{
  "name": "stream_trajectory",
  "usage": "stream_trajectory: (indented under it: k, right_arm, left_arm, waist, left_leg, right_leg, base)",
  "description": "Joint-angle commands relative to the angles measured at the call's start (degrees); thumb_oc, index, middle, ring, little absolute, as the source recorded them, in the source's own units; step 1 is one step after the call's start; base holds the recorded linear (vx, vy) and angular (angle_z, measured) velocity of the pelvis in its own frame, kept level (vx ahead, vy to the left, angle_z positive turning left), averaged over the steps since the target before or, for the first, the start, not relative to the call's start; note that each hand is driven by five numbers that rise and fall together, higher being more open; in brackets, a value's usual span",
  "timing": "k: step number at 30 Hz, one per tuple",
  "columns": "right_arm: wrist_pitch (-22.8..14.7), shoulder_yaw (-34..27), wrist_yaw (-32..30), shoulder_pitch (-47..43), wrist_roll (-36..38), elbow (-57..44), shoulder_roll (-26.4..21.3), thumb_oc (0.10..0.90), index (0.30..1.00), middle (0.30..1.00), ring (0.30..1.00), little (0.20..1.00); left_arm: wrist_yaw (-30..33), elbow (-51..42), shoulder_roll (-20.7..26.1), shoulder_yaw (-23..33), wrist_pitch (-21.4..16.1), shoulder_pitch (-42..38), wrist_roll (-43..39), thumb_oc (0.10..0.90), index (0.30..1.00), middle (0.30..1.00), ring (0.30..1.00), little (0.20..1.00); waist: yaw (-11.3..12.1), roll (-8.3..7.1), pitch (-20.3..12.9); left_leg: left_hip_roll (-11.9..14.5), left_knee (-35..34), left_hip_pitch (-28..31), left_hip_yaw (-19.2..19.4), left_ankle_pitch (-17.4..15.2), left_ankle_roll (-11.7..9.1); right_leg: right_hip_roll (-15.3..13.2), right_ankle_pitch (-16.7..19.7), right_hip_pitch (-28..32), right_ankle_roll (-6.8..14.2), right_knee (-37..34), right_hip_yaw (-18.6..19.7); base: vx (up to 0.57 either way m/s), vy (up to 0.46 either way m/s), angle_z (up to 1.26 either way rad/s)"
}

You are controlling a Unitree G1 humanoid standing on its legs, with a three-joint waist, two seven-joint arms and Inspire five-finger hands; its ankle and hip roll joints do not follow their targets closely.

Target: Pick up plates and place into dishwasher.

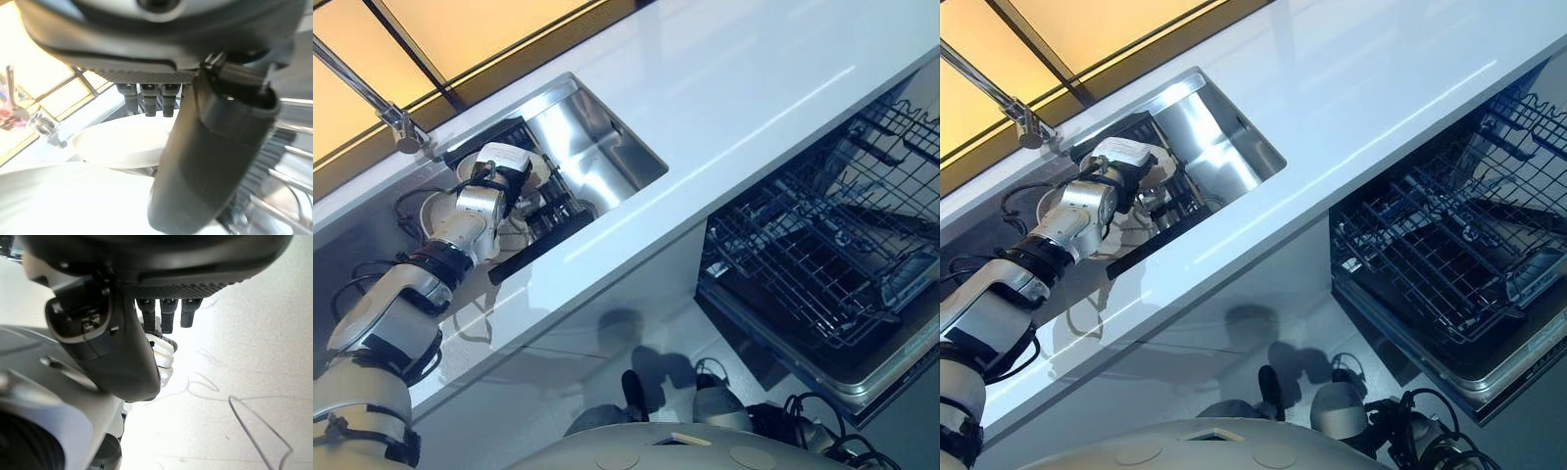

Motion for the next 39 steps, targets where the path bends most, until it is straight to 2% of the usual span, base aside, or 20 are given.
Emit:
stream_trajectory:
  k: [1, 10, 18, 19, 20, 21, 22, 27, 39]
  right_arm:
    - [-0.88, 0.82, 0.93, 0.38, 2.33, -2.61, -0.68, 0.8, 0.9, 0.9, 0.9, 0.9]
    - [-1.77, 1.4, 0.42, -1.03, 4.26, -4.35, -1.44, 0.8, 0.9, 0.9, 0.9, 0.9]
    - [-1.9, 2.73, -0.62, -3.52, 6.87, -6.29, -1.15, 0.8, 0.9, 0.9, 0.9, 0.9]
    - [-1.96, 2.94, -0.69, -3.66, 7.13, -6.4, -1.04, 0.8, 0.9, 0.9, 0.9, 0.9]
    - [-1.93, 3.08, -0.75, -3.73, 7.24, -6.52, -0.94, 0.8, 0.9, 0.9, 0.9, 0.9]
    - [-1.92, 3.2, -0.86, -3.75, 7.32, -6.61, -0.79, 0.8, 0.9, 0.9, 0.9, 0.9]
    - [-1.86, 3.36, -0.9, -3.72, 7.53, -6.88, -0.7, 0.8, 0.9, 0.9, 0.9, 0.9]
    - [-2.04, 3.65, -0.92, -3.54, 7.8, -7.22, -0.34, 0.8, 0.9, 0.9, 0.9, 0.9]
    - [-1.53, 2.18, 0.25, -0.94, 6.0, -8.06, -0.59, 0.8, 0.9, 0.9, 0.9, 0.9]
  left_arm:
    - [6.42, 4.05, 3.14, 7.86, 6.6, -5.62, 5.21, 0.8, 0.9, 0.9, 0.9, 0.9]
    - [6.54, 5.66, 4.53, 6.19, 8.25, -10.48, 3.48, 0.8, 0.9, 0.9, 0.9, 0.9]
    - [10.44, 9.53, 4.31, 4.42, 9.0, -14.1, 4.55, 0.8, 0.9, 0.9, 0.9, 0.9]
    - [11.2, 9.86, 4.35, 4.17, 8.93, -14.61, 4.55, 0.583, 0.714, 0.714, 0.714, 0.683]
    - [11.8, 9.94, 4.44, 4.04, 8.91, -14.93, 4.29, 0.427, 0.58, 0.58, 0.58, 0.527]
    - [12.18, 9.95, 4.54, 3.87, 8.89, -15.25, 4.35, 0.385, 0.545, 0.545, 0.545, 0.485]
    - [12.58, 10.07, 4.72, 3.83, 8.59, -15.71, 4.08, 0.1, 0.3, 0.3, 0.3, 0.2]
    - [15.31, 9.62, 5.8, 3.26, 7.2, -17.49, 2.21, 0.1, 0.3, 0.3, 0.3, 0.2]
    - [13.86, 6.59, 9.74, 2.63, 4.28, -17.07, 6.0, 0.1, 0.3, 0.3, 0.3, 0.2]
  waist:
    - [-0.52, -3.11, -0.15]
    - [-0.66, -4.03, 2.46]
    - [-0.42, -5.98, 4.99]
    - [-0.35, -6.18, 5.17]
    - [-0.3, -6.28, 5.25]
    - [-0.26, -6.38, 5.31]
    - [-0.19, -6.54, 5.32]
    - [0.1, -6.84, 5.08]
    - [0.37, -6.03, 2.0]
  left_leg:
    - [-6.27, 6.9, -1.35, 1.39, -7.83, 2.17]
    - [-6.02, 8.65, -4.65, 1.96, -7.53, 2.29]
    - [-5.33, 9.87, -7.36, 2.37, -7.22, 2.6]
    - [-5.27, 10.09, -7.64, 2.38, -7.24, 2.63]
    - [-5.25, 10.21, -7.78, 2.35, -7.26, 2.65]
    - [-5.19, 10.3, -7.89, 2.35, -7.27, 2.68]
    - [-5.14, 10.37, -7.96, 2.31, -7.32, 2.67]
    - [-5.22, 10.64, -7.77, 1.84, -7.48, 2.63]
    - [-5.5, 9.39, -4.59, 0.97, -7.9, 2.09]
  right_leg:
    - [-1.37, 2.91, -4.89, 3.25, 2.1, 0.41]
    - [-1.34, 3.4, -7.34, 3.06, 2.74, 1.16]
    - [-0.9, 4.26, -9.61, 2.91, 3.35, 1.97]
    - [-0.89, 4.34, -9.75, 2.91, 3.39, 2.0]
    - [-0.86, 4.37, -9.81, 2.92, 3.41, 2.03]
    - [-0.85, 4.41, -9.92, 2.93, 3.46, 2.05]
    - [-0.82, 4.44, -9.92, 2.93, 3.44, 2.01]
    - [-0.77, 4.48, -9.47, 2.83, 3.28, 1.92]
    - [-0.99, 3.83, -5.95, 2.9, 2.03, 0.96]
  base:
    - [-0.04, 0.002, -0.01]
    - [-0.05, -0.009, -0.02]
    - [-0.06, -0.039, -0.02]
    - [-0.06, -0.04, -0.02]
    - [-0.04, -0.033, -0.02]
    - [-0.04, -0.033, -0.03]
    - [-0.04, -0.034, -0.06]
    - [-0.01, -0.017, 0.01]
    - [0.02, -0.001, 0.05]
